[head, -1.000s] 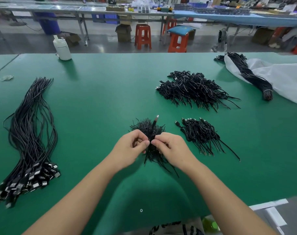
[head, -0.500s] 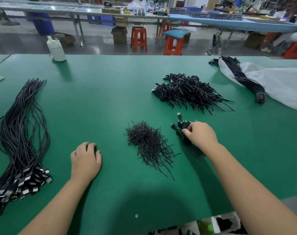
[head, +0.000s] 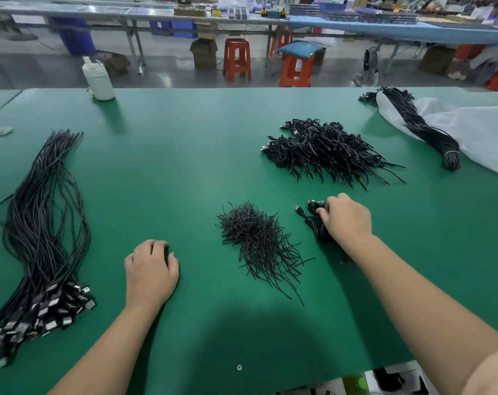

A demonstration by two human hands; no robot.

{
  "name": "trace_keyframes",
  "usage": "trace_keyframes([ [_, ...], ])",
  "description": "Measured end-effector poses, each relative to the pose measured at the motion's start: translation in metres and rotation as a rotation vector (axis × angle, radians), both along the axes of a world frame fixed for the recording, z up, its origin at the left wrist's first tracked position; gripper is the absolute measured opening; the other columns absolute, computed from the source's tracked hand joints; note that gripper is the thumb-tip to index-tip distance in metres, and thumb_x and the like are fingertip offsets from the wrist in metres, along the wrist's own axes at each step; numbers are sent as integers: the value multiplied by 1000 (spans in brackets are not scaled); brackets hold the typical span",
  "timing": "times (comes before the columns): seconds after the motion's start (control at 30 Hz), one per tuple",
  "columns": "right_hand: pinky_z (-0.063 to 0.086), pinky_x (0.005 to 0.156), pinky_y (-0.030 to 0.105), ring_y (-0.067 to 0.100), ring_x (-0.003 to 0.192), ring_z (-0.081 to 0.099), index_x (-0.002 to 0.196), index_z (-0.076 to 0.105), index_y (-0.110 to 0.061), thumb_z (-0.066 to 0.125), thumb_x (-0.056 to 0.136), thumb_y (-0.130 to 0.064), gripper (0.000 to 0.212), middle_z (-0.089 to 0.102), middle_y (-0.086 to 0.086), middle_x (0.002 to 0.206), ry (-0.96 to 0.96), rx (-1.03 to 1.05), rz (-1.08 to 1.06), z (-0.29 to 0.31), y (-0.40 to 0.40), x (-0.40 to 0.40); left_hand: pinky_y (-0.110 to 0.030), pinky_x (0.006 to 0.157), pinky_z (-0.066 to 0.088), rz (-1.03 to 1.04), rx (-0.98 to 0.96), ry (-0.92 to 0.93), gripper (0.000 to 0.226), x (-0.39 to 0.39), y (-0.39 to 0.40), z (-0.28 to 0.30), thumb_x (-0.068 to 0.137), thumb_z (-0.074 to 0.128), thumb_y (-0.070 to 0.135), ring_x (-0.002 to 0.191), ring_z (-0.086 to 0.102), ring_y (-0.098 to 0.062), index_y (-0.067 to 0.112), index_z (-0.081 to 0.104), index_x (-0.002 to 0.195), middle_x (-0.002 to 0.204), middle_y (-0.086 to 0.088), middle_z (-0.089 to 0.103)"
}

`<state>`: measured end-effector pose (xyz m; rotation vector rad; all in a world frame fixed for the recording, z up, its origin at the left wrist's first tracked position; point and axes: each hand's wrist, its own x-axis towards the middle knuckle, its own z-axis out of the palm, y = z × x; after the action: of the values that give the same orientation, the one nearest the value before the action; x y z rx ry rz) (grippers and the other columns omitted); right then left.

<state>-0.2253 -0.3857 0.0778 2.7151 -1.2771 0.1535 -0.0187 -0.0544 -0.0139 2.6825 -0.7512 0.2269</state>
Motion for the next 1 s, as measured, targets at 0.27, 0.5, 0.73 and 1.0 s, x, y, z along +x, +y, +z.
trace_keyframes([
  [0.27, 51, 66, 31, 13, 75, 59, 96, 66, -16, 47, 102, -35, 28, 64, 0, 93, -401, 443, 75, -48, 49, 8, -45, 100, 35, -9, -33, 12, 25, 0, 2, 0, 91, 60, 20, 116, 52, -27, 10, 66, 112, 116, -8, 62],
  [0.5, 44, 95, 30, 18, 107, 57, 117, 65, -12, 39, 104, -29, 34, 67, 1, 111, -521, 310, 217, -93, 76, -14, -43, 100, 38, -11, -133, 71, 26, 5, 7, 4, 85, 61, 4, 120, 56, -29, 10, 74, 107, 112, -11, 69],
  [0.73, 38, 87, 25, 5, 99, 48, 118, 65, -13, 34, 105, -33, 39, 65, -3, 109, -650, 397, 141, -96, 74, -12, -38, 84, 43, 17, 254, -104, 21, 49, 35, 42, 89, 60, 27, 98, 57, -25, 20, 72, 105, 102, -3, 68],
  [1.0, 40, 82, 27, 9, 96, 53, 107, 65, -18, 37, 103, -37, 34, 56, -13, 95, -662, 410, 126, -100, 71, -10, -33, 76, 53, 406, 589, 200, 3, 92, 99, 70, 88, 54, 16, 86, 58, -23, 15, 56, 89, 88, -3, 61],
])
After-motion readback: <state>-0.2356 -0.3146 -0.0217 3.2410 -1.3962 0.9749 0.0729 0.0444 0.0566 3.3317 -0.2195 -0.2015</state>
